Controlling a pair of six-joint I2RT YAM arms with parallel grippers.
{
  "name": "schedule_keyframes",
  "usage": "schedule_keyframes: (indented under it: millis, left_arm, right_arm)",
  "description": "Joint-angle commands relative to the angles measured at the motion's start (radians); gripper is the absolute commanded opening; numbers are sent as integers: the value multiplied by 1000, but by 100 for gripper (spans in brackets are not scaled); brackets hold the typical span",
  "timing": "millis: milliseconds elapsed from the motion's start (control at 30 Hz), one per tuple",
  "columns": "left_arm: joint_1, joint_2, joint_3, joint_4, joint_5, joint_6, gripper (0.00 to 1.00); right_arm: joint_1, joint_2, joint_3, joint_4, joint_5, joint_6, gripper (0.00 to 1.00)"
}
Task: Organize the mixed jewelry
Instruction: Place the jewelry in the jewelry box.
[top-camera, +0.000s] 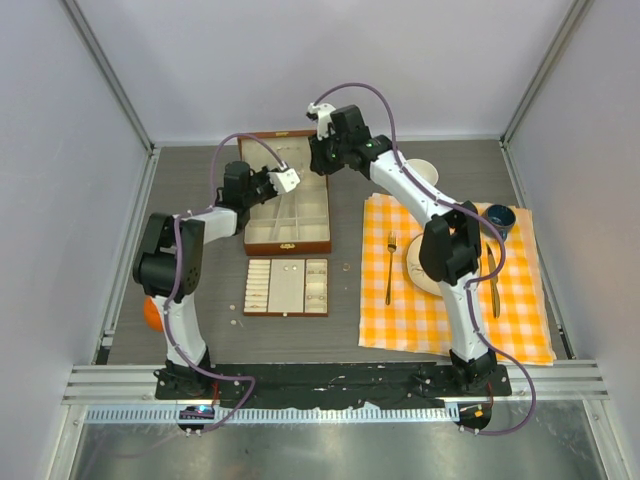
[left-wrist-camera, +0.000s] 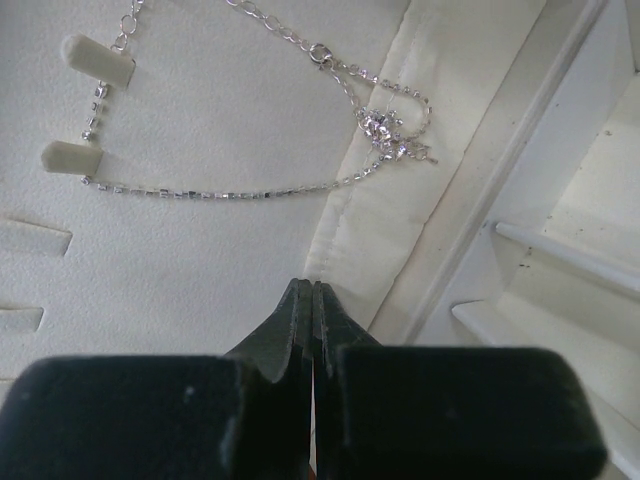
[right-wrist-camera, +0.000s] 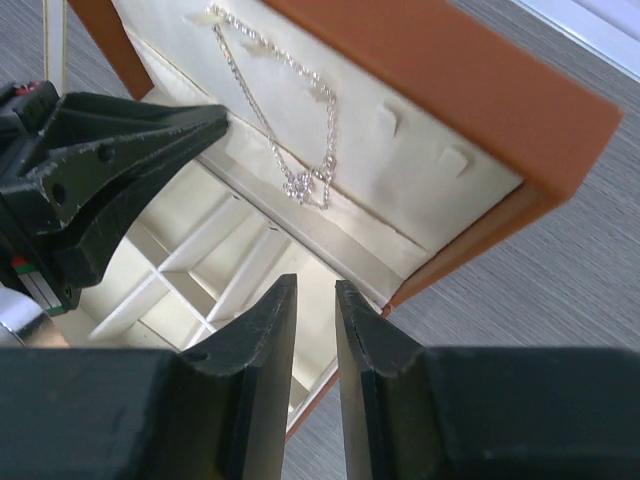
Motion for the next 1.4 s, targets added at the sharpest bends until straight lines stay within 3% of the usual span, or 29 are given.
schedule_keyframes:
  millis: [0, 800, 867, 933, 1033, 1133, 1367]
  left_arm:
    - [-9, -54, -16, -21, 54, -20, 0]
    - [-6, -137, -63, -6, 56, -66, 0]
    - [-5, -137, -62, -4, 42, -62, 7]
    - [-5, -134, -57, -4, 39, -59, 25]
    - [-3, -118, -49, -4, 33, -40, 39]
    - [-1, -95, -37, 21, 1, -39, 44]
    - [0, -42, -14, 45, -33, 3, 46]
  right_arm:
    - [15, 23, 62, 21, -22, 22, 29]
    - [37, 107, 99, 50, -9, 63, 38]
    - [37, 99, 95, 52, -5, 60, 38]
    - [37, 95, 87, 50, 0, 56, 38]
    - [37, 93, 84, 50, 3, 53, 38]
    - [37, 95, 88, 50, 0, 54, 38]
    - [38, 99, 87, 50, 0, 56, 38]
